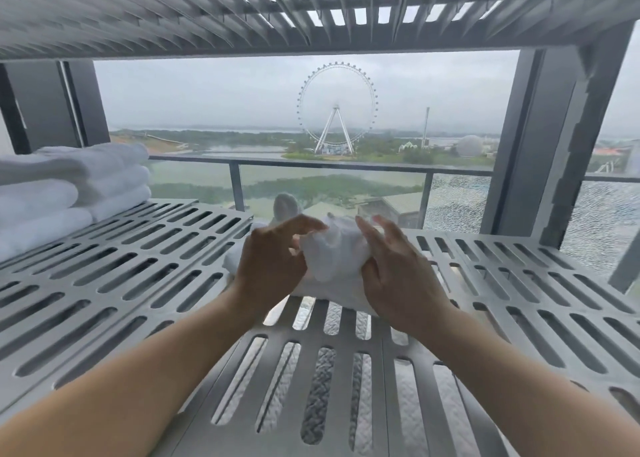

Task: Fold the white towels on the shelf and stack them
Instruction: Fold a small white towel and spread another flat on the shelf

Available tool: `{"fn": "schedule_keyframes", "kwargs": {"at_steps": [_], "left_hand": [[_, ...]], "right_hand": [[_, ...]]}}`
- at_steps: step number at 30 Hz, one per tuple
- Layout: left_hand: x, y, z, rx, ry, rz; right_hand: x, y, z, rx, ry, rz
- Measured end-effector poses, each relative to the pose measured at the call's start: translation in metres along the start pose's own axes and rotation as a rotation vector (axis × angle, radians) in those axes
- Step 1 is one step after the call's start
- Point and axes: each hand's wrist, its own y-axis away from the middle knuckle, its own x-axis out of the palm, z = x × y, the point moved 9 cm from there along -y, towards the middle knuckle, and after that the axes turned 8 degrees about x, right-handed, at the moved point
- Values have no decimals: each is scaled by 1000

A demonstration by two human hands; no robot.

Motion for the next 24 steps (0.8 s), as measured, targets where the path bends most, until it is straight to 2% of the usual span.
{"fn": "schedule_keyframes", "kwargs": {"at_steps": [2, 4, 8, 10, 14, 18, 21, 24], "left_hand": [[7, 3, -10, 26, 179, 21], [12, 7, -13, 16, 257, 58], [12, 7, -30, 162, 258, 114], [13, 5, -36, 231, 207, 149], [20, 7, -37, 286, 83, 179], [27, 6, -27, 292, -11, 198], [28, 5, -10, 216, -108, 211], [26, 4, -11, 271, -207, 185]], "right_hand": [[15, 4, 8, -99, -24, 148], [18, 6, 10, -151, -32, 194], [3, 0, 6, -147, -3, 76], [-8, -2, 8, -140, 0, -17], [-11, -2, 8, -70, 42, -70], [-22, -6, -7, 54, 194, -171], [-34, -7, -24, 140, 271, -223], [-40, -9, -38, 218, 268, -245]]}}
